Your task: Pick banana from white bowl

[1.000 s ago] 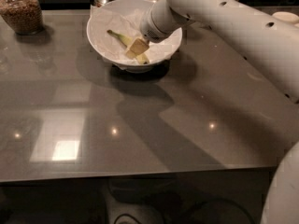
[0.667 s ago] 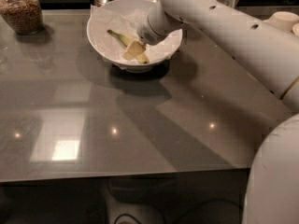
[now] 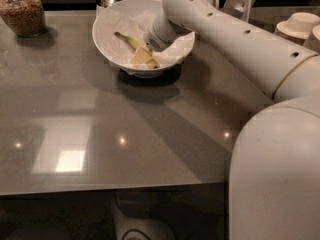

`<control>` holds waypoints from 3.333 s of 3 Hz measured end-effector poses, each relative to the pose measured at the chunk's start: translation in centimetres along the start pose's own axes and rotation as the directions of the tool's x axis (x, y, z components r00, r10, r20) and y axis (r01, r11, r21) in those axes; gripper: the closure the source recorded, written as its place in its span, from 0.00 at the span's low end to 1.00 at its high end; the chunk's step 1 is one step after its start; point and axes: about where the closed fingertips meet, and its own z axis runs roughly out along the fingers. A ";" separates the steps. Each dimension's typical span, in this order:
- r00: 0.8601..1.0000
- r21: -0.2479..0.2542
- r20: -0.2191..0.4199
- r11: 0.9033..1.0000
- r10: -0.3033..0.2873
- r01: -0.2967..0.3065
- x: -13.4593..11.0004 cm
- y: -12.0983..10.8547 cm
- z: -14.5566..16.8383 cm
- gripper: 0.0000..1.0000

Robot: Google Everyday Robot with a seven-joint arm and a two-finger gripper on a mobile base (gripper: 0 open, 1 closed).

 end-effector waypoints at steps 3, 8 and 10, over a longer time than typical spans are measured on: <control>0.998 0.010 -0.050 0.999 0.047 -0.047 1.3 -1.0 0.9 0.79; 0.987 -0.042 -0.077 0.990 -0.139 0.136 -4.4 1.2 -6.3 1.00; 0.915 -0.173 -0.237 0.941 -0.328 0.292 -4.6 3.1 -9.0 1.00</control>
Offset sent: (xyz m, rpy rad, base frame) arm 0.0174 -0.0245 -0.0259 -0.0396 0.0664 -0.1037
